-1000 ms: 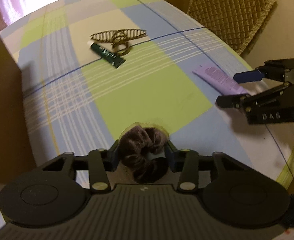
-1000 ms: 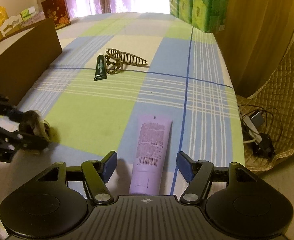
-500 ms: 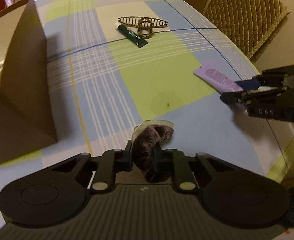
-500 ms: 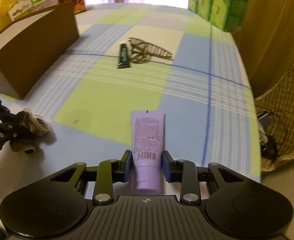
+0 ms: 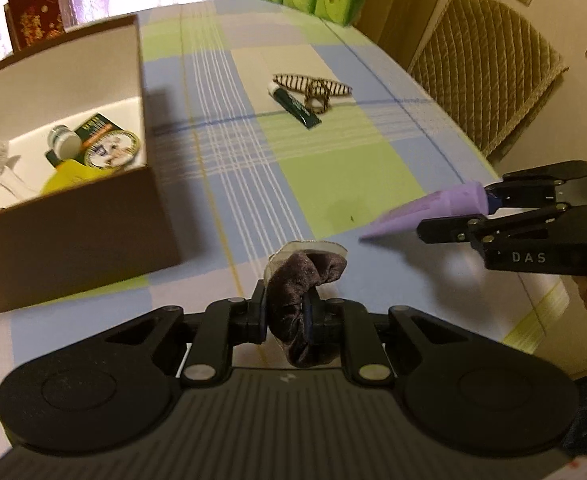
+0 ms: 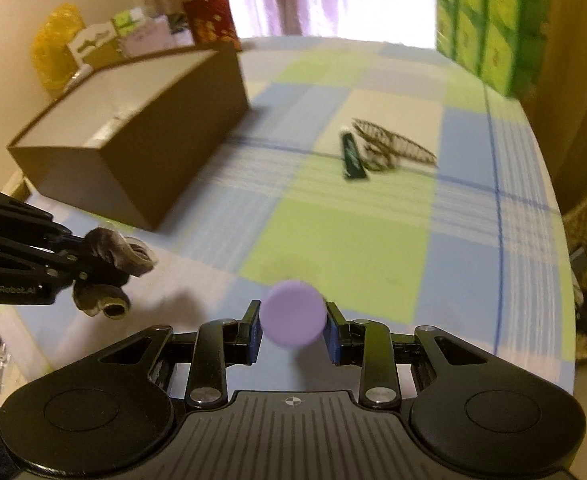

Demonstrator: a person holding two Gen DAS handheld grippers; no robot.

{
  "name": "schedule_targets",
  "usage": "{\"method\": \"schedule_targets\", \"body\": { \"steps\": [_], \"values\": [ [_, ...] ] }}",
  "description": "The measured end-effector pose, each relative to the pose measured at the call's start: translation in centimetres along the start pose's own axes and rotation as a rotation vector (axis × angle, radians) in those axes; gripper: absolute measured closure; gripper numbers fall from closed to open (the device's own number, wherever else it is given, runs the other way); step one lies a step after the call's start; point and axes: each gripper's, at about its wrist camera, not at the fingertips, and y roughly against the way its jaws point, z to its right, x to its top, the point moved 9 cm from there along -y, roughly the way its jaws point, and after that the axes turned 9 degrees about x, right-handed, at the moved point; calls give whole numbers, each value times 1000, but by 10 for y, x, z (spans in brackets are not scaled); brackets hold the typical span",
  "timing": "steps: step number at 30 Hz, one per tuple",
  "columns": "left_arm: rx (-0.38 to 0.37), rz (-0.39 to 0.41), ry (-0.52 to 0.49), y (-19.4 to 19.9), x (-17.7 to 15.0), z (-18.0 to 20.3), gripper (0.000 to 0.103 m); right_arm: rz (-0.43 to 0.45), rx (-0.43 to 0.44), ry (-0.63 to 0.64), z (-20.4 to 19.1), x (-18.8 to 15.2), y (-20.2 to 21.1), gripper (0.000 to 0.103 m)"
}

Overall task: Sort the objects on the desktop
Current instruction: 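Carry the scrunchie and purple tube over the brown box and lower them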

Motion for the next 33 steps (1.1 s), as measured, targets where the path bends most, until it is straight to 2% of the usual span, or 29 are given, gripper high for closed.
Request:
{"method": "schedule_targets", "body": {
  "steps": [11,22,33],
  "values": [
    [13,54,39,40,-4,-39,90,47,11,37,-43,26,2,75],
    [27,156,77,85,14,-82,90,190,32,88,-82,81,32,75],
    [109,235,137,112,32,-149,90,259,121,158,-134,130,19,75]
  ]
}}
